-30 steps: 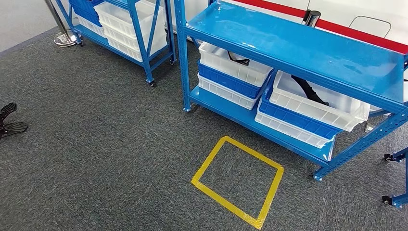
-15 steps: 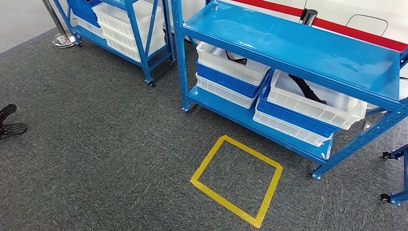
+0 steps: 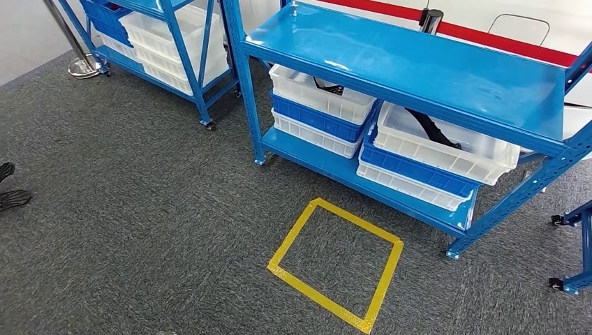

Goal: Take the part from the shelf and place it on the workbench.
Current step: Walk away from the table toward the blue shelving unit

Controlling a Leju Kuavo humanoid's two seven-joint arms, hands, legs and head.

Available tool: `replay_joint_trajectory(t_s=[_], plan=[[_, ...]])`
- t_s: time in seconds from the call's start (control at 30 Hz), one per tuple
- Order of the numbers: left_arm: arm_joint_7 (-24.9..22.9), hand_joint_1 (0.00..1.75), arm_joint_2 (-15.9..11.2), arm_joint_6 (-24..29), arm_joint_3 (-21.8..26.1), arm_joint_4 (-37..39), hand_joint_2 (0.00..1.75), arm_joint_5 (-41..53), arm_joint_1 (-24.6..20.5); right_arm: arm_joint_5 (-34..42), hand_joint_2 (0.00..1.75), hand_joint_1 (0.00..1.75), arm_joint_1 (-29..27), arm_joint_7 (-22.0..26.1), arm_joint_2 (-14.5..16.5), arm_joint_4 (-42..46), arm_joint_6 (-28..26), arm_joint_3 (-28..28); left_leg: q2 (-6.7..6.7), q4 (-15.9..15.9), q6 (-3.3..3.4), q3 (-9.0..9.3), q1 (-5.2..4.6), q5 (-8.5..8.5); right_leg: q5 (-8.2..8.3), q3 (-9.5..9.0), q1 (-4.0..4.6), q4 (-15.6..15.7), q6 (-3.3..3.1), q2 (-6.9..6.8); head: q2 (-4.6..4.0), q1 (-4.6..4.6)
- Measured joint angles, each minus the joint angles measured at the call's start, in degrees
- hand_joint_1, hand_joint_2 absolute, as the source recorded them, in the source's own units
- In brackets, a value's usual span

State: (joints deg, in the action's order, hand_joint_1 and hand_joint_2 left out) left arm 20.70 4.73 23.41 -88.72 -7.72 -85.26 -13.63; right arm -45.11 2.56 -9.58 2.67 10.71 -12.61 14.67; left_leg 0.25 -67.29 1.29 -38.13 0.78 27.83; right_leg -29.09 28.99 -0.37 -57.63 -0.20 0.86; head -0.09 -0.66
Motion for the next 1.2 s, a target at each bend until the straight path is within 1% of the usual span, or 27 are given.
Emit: replay_joint_trajectory(t_s=[0.03, 0.07, 0.1, 0.2, 0.23, 0.3, 0.37, 0.4, 0.43, 0.47, 0.5, 0.53, 0.57, 0.6, 0.67, 0.73, 0.8, 0.87, 0.9, 0.93, 0.97, 1.0, 1.03, 1.07, 1.1, 1.13, 1.2], plan=[[0.0, 0.00, -0.1, 0.0, 0.0, 0.0, 0.00, 0.0, -0.1, 0.0, 0.00, 0.00, 0.0, 0.0, 0.1, 0.0, 0.0, 0.0, -0.04, 3.5, 0.69, 1.49, -0.29, -1.45, -0.29, -0.23, 0.18, 0.1, 0.13, 0.11, 0.00, -0.05], [0.1, 0.00, 0.0, 0.0, 0.0, 0.0, 0.00, 0.0, -0.3, 0.0, 0.00, 0.00, 0.0, 0.0, 0.2, 0.0, 0.0, 0.0, -0.06, 6.1, 1.19, 2.64, -0.59, -2.14, -0.57, -0.29, 0.30, 0.1, 0.35, 0.16, 0.00, -0.05], [0.1, 0.00, 0.0, 0.0, 0.0, 0.0, 0.00, 0.0, -0.4, 0.0, 0.00, 0.00, 0.1, 0.0, 0.3, 0.0, 0.0, 0.0, -0.05, 7.6, 1.52, 3.30, -0.86, -2.12, -0.74, -0.36, 0.37, 0.2, 0.62, 0.15, 0.00, -0.07], [0.2, 0.00, 0.2, 0.0, 0.0, 0.0, 0.00, 0.0, -0.5, 0.0, 0.00, 0.00, 0.0, 0.0, 0.3, 0.0, -0.1, -0.1, -0.13, 9.4, 1.85, 4.66, -1.03, -1.80, -0.71, -1.08, 0.57, -0.4, 1.71, -0.03, 0.00, -0.04], [0.2, 0.00, 0.3, 0.0, 0.0, 0.0, 0.00, 0.0, -0.5, 0.0, 0.00, 0.00, 0.0, 0.0, 0.3, 0.0, -0.1, -0.1, -0.16, 9.9, 2.02, 5.32, -0.90, -1.84, -1.01, -0.79, 0.55, -1.5, 1.97, -0.09, 0.00, -0.03], [0.3, 0.00, 0.4, 0.0, 0.0, 0.0, 0.00, 0.0, -0.6, 0.0, 0.00, 0.00, 0.2, 0.1, 0.3, 0.0, -0.1, -0.1, -0.12, 10.5, 2.24, 6.30, -0.68, -1.78, -2.74, 2.25, 0.23, -6.5, 2.07, -0.17, 0.00, -0.04], [0.4, 0.00, 0.4, 0.0, 0.0, 0.0, 0.00, -0.1, -0.6, -0.1, 0.00, 0.00, 0.2, 0.2, 0.2, 0.0, -0.1, -0.1, -0.12, 10.6, 2.24, 6.60, -0.62, -1.36, -4.86, 7.23, -0.07, -13.5, 2.29, -0.18, 0.00, -0.06], [0.4, 0.00, 0.5, 0.0, 0.0, 0.0, 0.00, -0.1, -0.5, -0.1, 0.00, 0.00, 0.1, 0.2, 0.1, 0.0, -0.2, -0.1, -0.20, 10.6, 2.11, 6.84, -0.55, -1.06, -5.20, 9.03, -0.32, -15.3, 2.70, -0.19, 0.00, -0.04], [0.4, 0.00, 0.5, 0.0, 0.0, -0.1, 0.00, -0.1, -0.4, -0.2, 0.00, 0.00, -0.1, 0.3, 0.1, 0.0, -0.2, -0.1, -0.29, 10.6, 1.89, 7.20, -0.44, -0.72, -4.62, 9.86, -0.62, -15.1, 3.36, -0.23, 0.00, -0.05], [0.4, 0.00, 0.5, 0.0, 0.0, -0.1, 0.00, -0.2, -0.4, -0.2, 0.00, 0.00, -0.3, 0.3, 0.1, 0.0, -0.2, -0.1, -0.38, 10.6, 1.59, 7.66, -0.26, -0.35, -2.98, 9.51, -0.99, -12.7, 4.25, -0.30, 0.00, -0.07], [0.5, 0.00, 0.5, 0.0, 0.0, -0.1, 0.00, -0.2, -0.3, -0.3, 0.00, 0.00, -0.4, 0.3, 0.1, 0.0, -0.2, -0.1, -0.44, 10.6, 1.18, 8.18, -0.09, 0.11, -0.61, 8.39, -1.44, -8.7, 5.24, -0.46, 0.00, -0.07], [0.5, 0.00, 0.4, 0.0, 0.0, -0.1, 0.00, -0.2, -0.3, -0.3, 0.00, 0.00, -0.4, 0.4, 0.1, 0.0, -0.2, -0.1, -0.43, 10.4, 0.72, 8.75, 0.00, 0.66, 1.26, 7.27, -1.71, -5.0, 5.75, -0.87, 0.00, -0.15], [0.5, 0.00, 0.4, 0.1, 0.0, -0.1, 0.00, -0.2, -0.3, -0.3, 0.00, 0.00, -0.4, 0.4, 0.2, -0.1, -0.2, -0.1, -0.37, 10.3, 0.24, 9.14, -0.01, 1.21, 2.30, 6.32, -1.71, -2.3, 5.47, -1.37, 0.00, -0.20], [0.5, 0.00, 0.3, 0.1, 0.0, -0.1, 0.00, -0.2, -0.3, -0.3, 0.00, 0.00, -0.3, 0.4, 0.3, -0.1, -0.2, -0.1, -0.26, 10.3, -0.22, 9.37, -0.09, 1.79, 2.92, 5.67, -1.64, -0.9, 4.74, -1.74, 0.00, -0.18], [0.6, 0.00, 0.3, 0.2, 0.0, -0.1, 0.00, -0.2, -0.4, -0.4, 0.00, 0.00, -0.3, 0.4, 0.3, -0.1, -0.2, -0.1, -0.06, 9.9, -0.82, 9.92, 0.04, 2.48, 2.66, 5.05, -1.35, -0.8, 2.67, -1.89, 0.00, -0.05], [0.6, 0.00, 0.3, 0.3, 0.0, -0.1, 0.00, -0.2, -0.5, -0.5, 0.00, 0.00, -0.3, 0.5, 0.2, -0.1, -0.2, -0.1, -0.02, 8.0, -1.13, 9.57, 0.52, 2.73, 2.53, 4.10, -1.33, -0.8, 1.53, -1.58, 0.00, 0.04], [0.6, 0.00, 0.4, 0.5, 0.0, -0.1, 0.00, -0.2, -0.6, -0.6, 0.00, 0.00, -0.2, 0.5, 0.1, -0.1, -0.2, -0.1, -0.08, 2.3, -1.48, 6.14, 0.71, 3.95, 1.95, 3.16, -1.04, -0.7, 0.56, -1.41, 0.00, 0.09], [0.6, 0.00, 0.4, 0.6, 0.0, -0.1, 0.00, -0.2, -0.6, -0.6, 0.00, 0.00, -0.1, 0.5, 0.1, -0.1, -0.2, -0.1, -0.11, -4.7, -1.72, 0.95, 0.67, 6.79, 1.18, 2.49, -0.62, -0.7, -0.12, -1.17, 0.00, 0.14], [0.6, 0.00, 0.4, 0.6, 0.0, -0.1, 0.00, -0.2, -0.5, -0.6, 0.00, 0.00, -0.1, 0.5, 0.1, -0.1, -0.2, -0.1, -0.12, -6.6, -1.63, -1.05, 0.61, 7.83, 0.76, 2.06, -0.40, -0.7, -0.27, -1.02, 0.00, 0.15], [0.6, 0.00, 0.4, 0.6, 0.0, -0.1, 0.00, -0.2, -0.4, -0.6, 0.00, 0.00, -0.1, 0.5, 0.1, -0.1, -0.2, -0.1, -0.12, -6.8, -1.38, -2.27, 0.49, 7.92, 0.26, 1.48, -0.14, -0.7, -0.34, -0.88, 0.00, 0.15], [0.6, 0.00, 0.4, 0.6, 0.0, -0.1, 0.00, -0.2, -0.4, -0.6, 0.00, 0.00, -0.2, 0.5, 0.1, -0.1, -0.2, -0.1, -0.13, -5.1, -0.89, -2.47, 0.25, 6.72, -0.26, 0.81, 0.08, -0.7, -0.38, -0.78, 0.00, 0.15], [0.6, 0.00, 0.4, 0.6, 0.0, -0.1, 0.00, -0.2, -0.4, -0.6, 0.00, 0.00, -0.3, 0.5, 0.1, -0.1, -0.2, -0.1, -0.14, -1.9, -0.14, -1.90, -0.15, 4.37, -0.79, 0.11, 0.29, -0.7, -0.41, -0.70, 0.00, 0.16], [0.6, 0.00, 0.3, 0.7, 0.0, -0.1, 0.00, -0.2, -0.4, -0.6, 0.00, 0.00, -0.3, 0.5, 0.2, -0.1, -0.2, -0.1, -0.26, 1.7, 0.83, -0.99, -0.68, 1.28, -1.30, -0.48, 0.36, -0.6, -0.44, -0.62, 0.00, 0.16], [0.6, 0.00, 0.1, 0.7, 0.0, -0.1, 0.00, -0.2, -0.4, -0.7, 0.00, 0.00, -0.3, 0.5, 0.3, -0.1, -0.2, -0.1, -0.56, 4.6, 1.74, -0.21, -1.22, -1.03, -1.78, -0.94, 0.43, -0.5, -0.32, -0.45, 0.00, 0.08], [0.5, 0.00, 0.0, 0.7, 0.0, -0.1, 0.00, -0.3, -0.4, -0.7, 0.00, 0.00, -0.2, 0.6, 0.4, -0.1, -0.2, -0.1, -0.95, 6.6, 2.42, 0.45, -1.74, -2.62, -2.20, -1.30, 0.43, -0.2, -0.09, -0.30, 0.00, 0.04], [0.5, 0.00, -0.1, 0.8, 0.0, -0.1, 0.00, -0.3, -0.3, -0.7, 0.00, 0.00, -0.1, 0.6, 0.5, -0.2, -0.2, -0.1, -1.36, 7.7, 2.90, 0.93, -2.12, -3.30, -2.26, -1.82, 0.44, -0.2, 0.22, -0.15, 0.00, 0.02], [0.5, 0.00, 0.0, 0.9, 0.0, -0.1, 0.00, -0.3, -0.4, -0.7, 0.00, 0.00, 0.0, 0.6, 0.6, -0.2, -0.2, -0.1, -1.67, 9.4, 3.42, 2.59, -2.36, -3.26, -1.88, -2.78, 0.63, -0.3, 1.14, -0.05, 0.00, 0.09]])
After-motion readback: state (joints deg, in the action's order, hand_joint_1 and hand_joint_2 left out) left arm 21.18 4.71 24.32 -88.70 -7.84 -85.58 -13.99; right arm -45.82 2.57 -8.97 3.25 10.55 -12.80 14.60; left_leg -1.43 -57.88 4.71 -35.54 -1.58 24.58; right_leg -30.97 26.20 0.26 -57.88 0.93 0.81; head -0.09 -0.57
